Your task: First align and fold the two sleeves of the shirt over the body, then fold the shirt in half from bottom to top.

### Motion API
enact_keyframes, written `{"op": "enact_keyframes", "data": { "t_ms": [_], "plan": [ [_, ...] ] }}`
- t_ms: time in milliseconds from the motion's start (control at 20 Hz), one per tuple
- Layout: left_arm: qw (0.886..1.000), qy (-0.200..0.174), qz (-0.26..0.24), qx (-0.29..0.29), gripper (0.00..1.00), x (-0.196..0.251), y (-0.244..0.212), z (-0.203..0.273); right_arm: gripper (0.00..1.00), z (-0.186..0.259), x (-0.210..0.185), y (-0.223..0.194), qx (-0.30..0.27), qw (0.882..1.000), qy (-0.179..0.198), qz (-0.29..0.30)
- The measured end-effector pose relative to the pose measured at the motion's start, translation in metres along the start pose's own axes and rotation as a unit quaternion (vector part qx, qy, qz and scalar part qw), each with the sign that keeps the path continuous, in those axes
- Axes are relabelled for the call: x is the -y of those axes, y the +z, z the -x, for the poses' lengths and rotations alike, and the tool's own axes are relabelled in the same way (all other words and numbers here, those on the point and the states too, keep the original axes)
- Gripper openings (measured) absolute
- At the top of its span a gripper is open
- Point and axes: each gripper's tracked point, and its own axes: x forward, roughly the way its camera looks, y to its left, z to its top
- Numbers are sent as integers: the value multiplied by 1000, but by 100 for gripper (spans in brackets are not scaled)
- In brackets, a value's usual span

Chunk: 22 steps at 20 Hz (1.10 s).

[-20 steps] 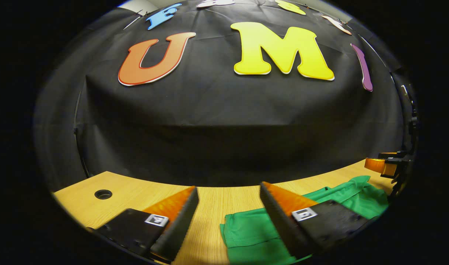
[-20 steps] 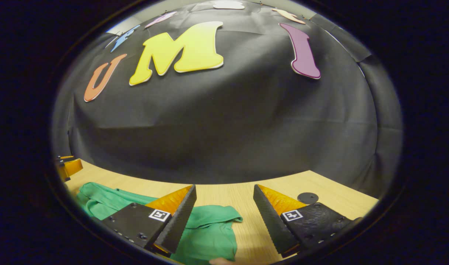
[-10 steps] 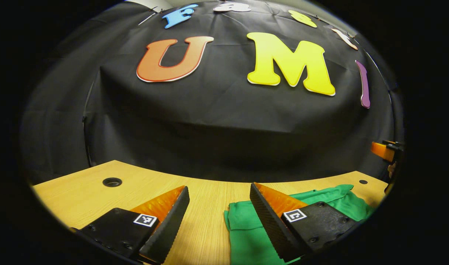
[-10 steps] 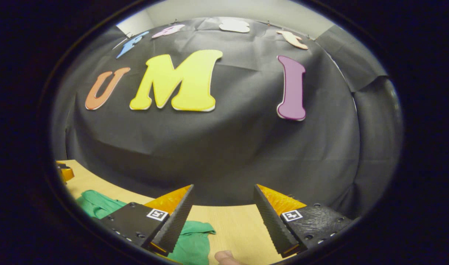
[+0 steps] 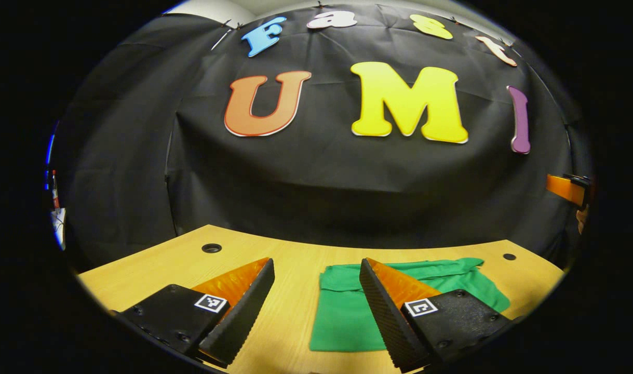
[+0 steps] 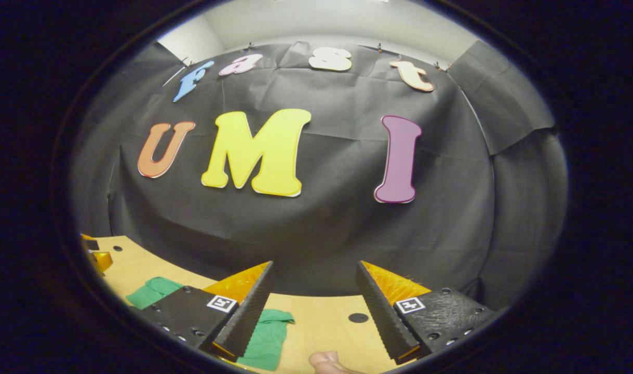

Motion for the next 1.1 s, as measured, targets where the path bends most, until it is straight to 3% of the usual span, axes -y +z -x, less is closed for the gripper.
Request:
{"op": "enact_keyframes", "data": {
  "t_ms": [100, 250, 350, 500, 650, 800, 900, 1100],
  "plan": [
    [999, -19, -20, 17, 100, 31, 16, 24, 96, 21, 25, 8, 5, 1000, 5, 0],
    [998, -17, -49, 33, 100, 68, 34, 57, 95, 55, 61, 8, 4, 1000, 24, -18],
    [998, -21, -58, 31, 100, 97, 39, 77, 95, 81, 92, -2, -4, 1000, 17, -21],
    [997, -63, -49, 13, 100, 147, 38, 112, 95, 127, 134, -17, -23, 1000, 3, 2],
    [993, -106, -42, 2, 100, 184, 35, 155, 95, 180, 157, -29, -48, 999, 6, -16],
    [991, -122, -47, 5, 100, 190, 40, 195, 95, 225, 157, -25, -58, 998, 16, -33],
    [992, -113, -55, 20, 100, 179, 46, 218, 94, 248, 150, -13, -51, 998, 20, -37],
    [992, -100, -68, 34, 100, 148, 46, 252, 94, 300, 93, -6, -41, 995, 81, -30]
  ]
}}
